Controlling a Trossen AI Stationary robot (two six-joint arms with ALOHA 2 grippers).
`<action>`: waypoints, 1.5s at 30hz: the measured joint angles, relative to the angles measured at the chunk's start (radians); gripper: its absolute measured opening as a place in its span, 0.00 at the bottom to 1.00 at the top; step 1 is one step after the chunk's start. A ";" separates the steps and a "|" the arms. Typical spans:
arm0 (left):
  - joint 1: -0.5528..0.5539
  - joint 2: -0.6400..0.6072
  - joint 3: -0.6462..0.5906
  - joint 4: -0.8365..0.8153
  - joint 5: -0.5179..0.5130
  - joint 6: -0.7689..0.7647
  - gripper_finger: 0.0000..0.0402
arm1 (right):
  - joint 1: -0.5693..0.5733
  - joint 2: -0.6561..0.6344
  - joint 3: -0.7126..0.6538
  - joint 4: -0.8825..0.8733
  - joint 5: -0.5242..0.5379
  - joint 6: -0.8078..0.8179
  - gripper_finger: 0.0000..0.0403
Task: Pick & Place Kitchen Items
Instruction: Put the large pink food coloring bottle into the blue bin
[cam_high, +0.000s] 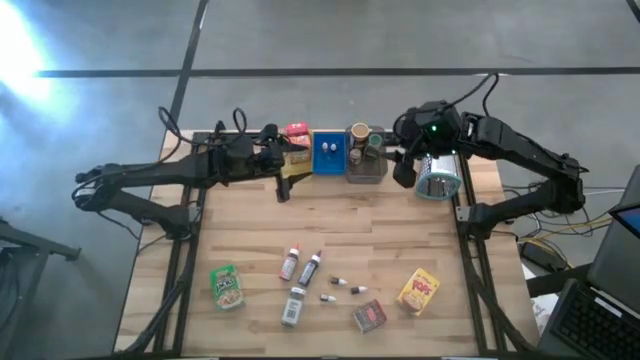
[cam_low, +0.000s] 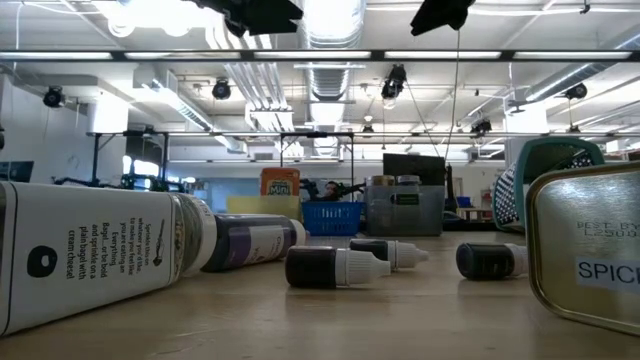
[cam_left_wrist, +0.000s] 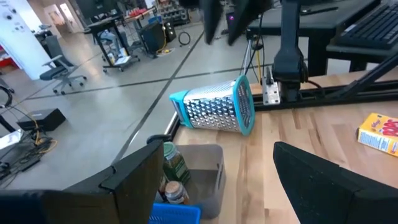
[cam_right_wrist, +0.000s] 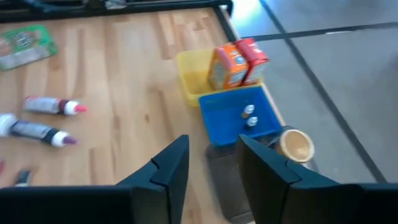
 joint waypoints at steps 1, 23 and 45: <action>0.000 -0.010 0.000 -0.012 0.000 0.000 0.77 | 0.015 0.000 0.000 -0.007 0.000 0.001 0.29; -0.001 -0.198 -0.001 -0.390 -0.012 -0.100 0.77 | 0.307 0.000 -0.005 -0.074 0.147 0.067 0.02; -0.045 -0.210 -0.002 -0.631 -0.284 -0.318 0.74 | 0.356 0.050 -0.013 -0.080 0.159 -0.113 0.02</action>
